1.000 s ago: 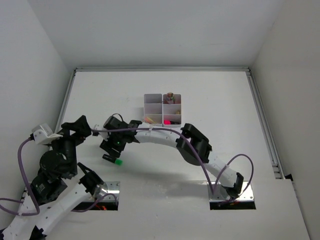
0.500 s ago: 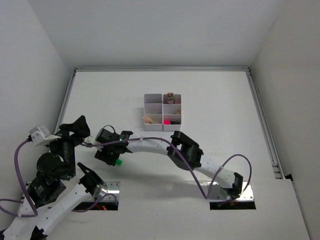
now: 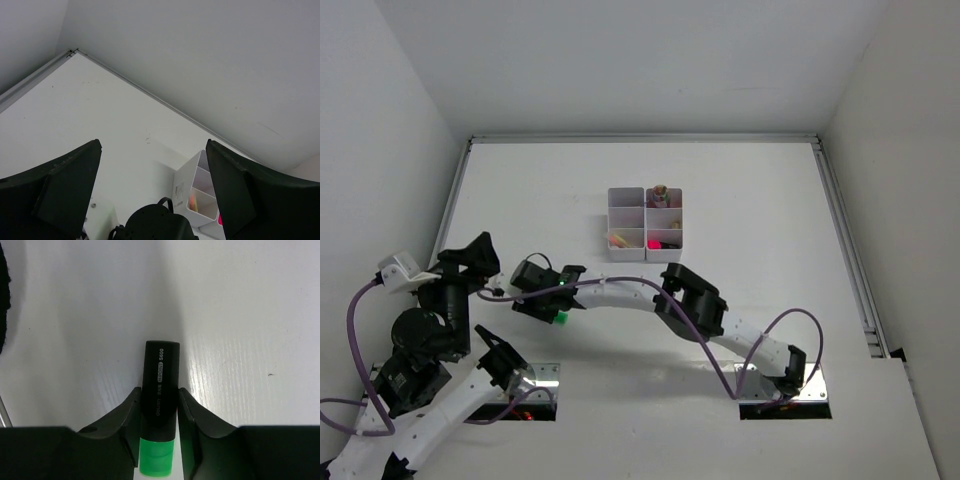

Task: Sort the stationery into containers
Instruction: Pick up the pen from the center of the board, then place the pen in the storage box.

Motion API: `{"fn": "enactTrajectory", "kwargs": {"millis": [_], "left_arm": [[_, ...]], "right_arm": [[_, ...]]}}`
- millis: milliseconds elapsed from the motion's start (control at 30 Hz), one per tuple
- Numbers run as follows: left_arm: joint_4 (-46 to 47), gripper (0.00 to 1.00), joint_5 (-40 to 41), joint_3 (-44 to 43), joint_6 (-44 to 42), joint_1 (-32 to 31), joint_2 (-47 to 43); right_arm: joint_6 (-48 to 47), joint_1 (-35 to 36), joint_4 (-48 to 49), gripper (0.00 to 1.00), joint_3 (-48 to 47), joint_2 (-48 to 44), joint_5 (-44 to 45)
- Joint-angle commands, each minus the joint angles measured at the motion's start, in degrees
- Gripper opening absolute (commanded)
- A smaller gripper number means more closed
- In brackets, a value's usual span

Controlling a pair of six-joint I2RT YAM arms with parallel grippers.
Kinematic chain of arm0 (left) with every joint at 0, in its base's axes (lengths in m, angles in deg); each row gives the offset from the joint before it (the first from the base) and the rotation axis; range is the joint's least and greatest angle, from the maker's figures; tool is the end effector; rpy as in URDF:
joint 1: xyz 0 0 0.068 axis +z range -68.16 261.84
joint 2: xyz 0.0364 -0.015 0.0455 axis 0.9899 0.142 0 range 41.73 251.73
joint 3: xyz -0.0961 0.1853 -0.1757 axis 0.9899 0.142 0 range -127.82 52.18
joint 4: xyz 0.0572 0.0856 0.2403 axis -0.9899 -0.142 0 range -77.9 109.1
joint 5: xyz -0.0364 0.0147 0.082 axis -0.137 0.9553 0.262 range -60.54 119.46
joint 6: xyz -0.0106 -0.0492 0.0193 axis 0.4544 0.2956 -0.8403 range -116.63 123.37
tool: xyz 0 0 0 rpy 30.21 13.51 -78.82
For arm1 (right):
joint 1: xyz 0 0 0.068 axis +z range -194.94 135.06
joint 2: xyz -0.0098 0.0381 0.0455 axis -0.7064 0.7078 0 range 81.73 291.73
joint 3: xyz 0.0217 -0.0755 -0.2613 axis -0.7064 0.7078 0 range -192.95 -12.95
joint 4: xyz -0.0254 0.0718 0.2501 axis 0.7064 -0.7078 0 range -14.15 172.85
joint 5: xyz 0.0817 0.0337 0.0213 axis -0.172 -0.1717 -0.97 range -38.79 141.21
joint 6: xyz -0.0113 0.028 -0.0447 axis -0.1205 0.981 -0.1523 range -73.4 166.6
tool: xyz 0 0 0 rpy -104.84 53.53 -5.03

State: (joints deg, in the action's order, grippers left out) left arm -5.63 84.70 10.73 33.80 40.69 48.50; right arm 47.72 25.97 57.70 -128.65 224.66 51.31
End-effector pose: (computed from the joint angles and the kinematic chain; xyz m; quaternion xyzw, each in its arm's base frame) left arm 0.0327 0.0102 0.3497 -0.3002 0.6005 -0.1549 0.7248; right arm 0.1775 0.5130 0.1271 -0.5413 0.7766 0.1889 0.2613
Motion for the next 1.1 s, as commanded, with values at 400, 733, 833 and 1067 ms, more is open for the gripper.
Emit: {"fn": "enactTrajectory", "kwargs": {"millis": [400,733,833,1067], "left_arm": [[1.53,0.92,-0.58,0.14,-0.9,0.54,-0.7],[1.53,0.92,-0.58,0.14,-0.9,0.54,-0.7],[1.53,0.92,-0.58,0.14,-0.9,0.54,-0.7],[1.53,0.92,-0.58,0.14,-0.9,0.54,-0.7]], "right_arm": [[-5.69,-1.31,1.49,0.0,20.85,-15.47,9.73],[-10.79,-3.23,5.99,0.0,34.57,-31.04,14.67],[-11.93,-3.76,7.39,0.0,37.21,-34.64,16.77],[-15.88,-5.52,10.81,0.0,41.16,-41.06,21.52]]}}
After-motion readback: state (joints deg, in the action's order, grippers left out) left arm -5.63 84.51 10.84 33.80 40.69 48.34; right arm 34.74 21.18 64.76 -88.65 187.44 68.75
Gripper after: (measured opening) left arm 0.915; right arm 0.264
